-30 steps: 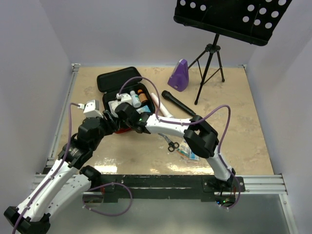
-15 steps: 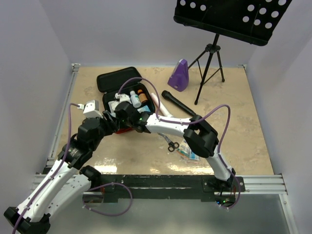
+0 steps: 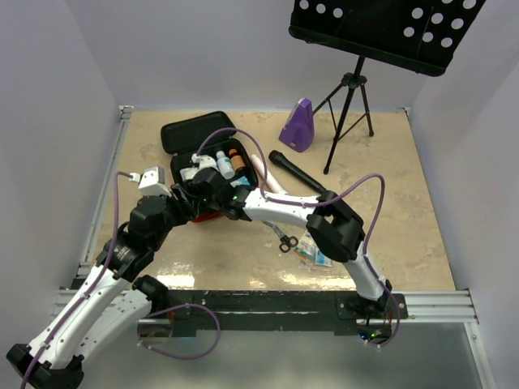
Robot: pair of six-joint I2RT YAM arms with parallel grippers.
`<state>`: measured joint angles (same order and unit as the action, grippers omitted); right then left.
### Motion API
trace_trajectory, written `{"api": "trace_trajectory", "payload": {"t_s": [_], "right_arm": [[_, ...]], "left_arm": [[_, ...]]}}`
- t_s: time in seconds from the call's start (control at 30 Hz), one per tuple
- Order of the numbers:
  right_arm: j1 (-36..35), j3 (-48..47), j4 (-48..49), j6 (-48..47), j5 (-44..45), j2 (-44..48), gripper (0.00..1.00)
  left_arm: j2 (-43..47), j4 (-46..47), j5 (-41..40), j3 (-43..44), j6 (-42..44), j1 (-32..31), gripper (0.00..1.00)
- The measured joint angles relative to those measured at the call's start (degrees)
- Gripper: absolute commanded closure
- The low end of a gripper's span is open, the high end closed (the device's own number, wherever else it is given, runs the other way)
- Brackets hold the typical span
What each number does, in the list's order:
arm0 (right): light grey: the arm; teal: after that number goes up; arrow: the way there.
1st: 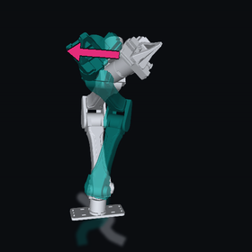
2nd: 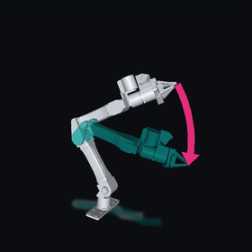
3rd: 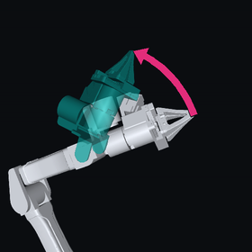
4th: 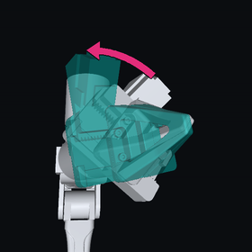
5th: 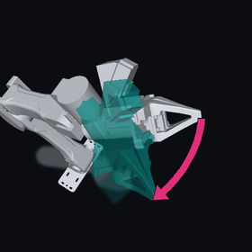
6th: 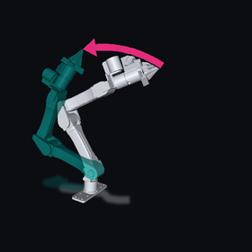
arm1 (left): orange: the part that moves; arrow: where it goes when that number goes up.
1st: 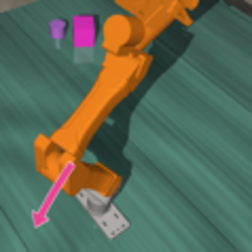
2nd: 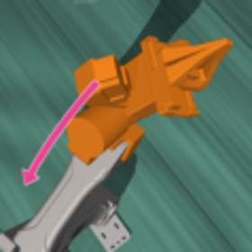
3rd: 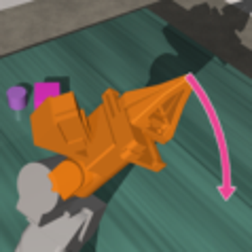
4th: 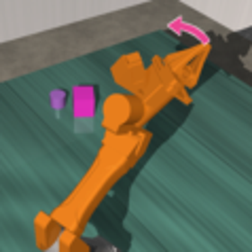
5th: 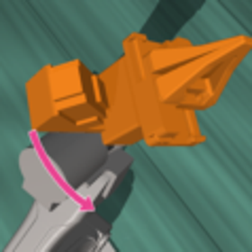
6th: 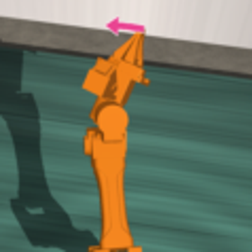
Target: Organize the medicine kit
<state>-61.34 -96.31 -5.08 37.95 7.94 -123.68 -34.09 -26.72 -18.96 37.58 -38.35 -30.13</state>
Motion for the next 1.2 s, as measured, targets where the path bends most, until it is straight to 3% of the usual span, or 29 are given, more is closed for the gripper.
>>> {"api": "trace_trajectory", "payload": {"t_s": [0.03,0.13,0.2,0.33,0.4,0.5,0.63,0.77,1.0,1.2], "right_arm": [[0.0,0.3,-0.1,0.0,0.1,0.4,0.5],[0.2,1.2,-1.6,-0.7,1.5,2.5,0.76],[0.7,1.1,-1.6,-1.1,2.0,3.2,0.87],[2.9,-1.5,-2.2,-3.0,3.0,2.4,0.93],[4.4,-4.8,-2.9,-4.0,3.9,0.6,0.87],[6.0,-5.6,-3.3,-4.9,6.2,0.0,0.75],[6.8,4.2,-2.2,-5.0,10.6,6.4,0.58],[6.7,16.0,-4.4,-4.2,15.7,19.3,0.53],[7.9,32.4,-9.5,4.0,22.9,39.7,0.45],[8.3,43.5,-19.4,11.6,24.5,43.6,0.38]], "left_arm": [[0.0,0.0,0.0,0.0,0.0,0.0,0.43],[0.0,0.0,-0.2,0.0,0.0,0.0,0.43],[0.1,0.0,-0.3,0.0,0.0,0.0,0.43],[0.3,0.0,-0.8,0.0,0.0,0.0,0.43],[0.3,0.0,-1.1,0.0,0.0,0.0,0.43],[0.1,0.1,-1.0,0.0,0.3,0.0,0.33],[-2.3,1.0,1.5,0.0,1.0,0.0,0.26],[-3.1,4.5,6.0,-2.6,1.5,0.0,0.22],[-2.9,10.5,13.0,-6.4,1.5,0.0,0.26],[-6.0,15.5,18.0,-8.7,0.5,0.0,0.28]]}}
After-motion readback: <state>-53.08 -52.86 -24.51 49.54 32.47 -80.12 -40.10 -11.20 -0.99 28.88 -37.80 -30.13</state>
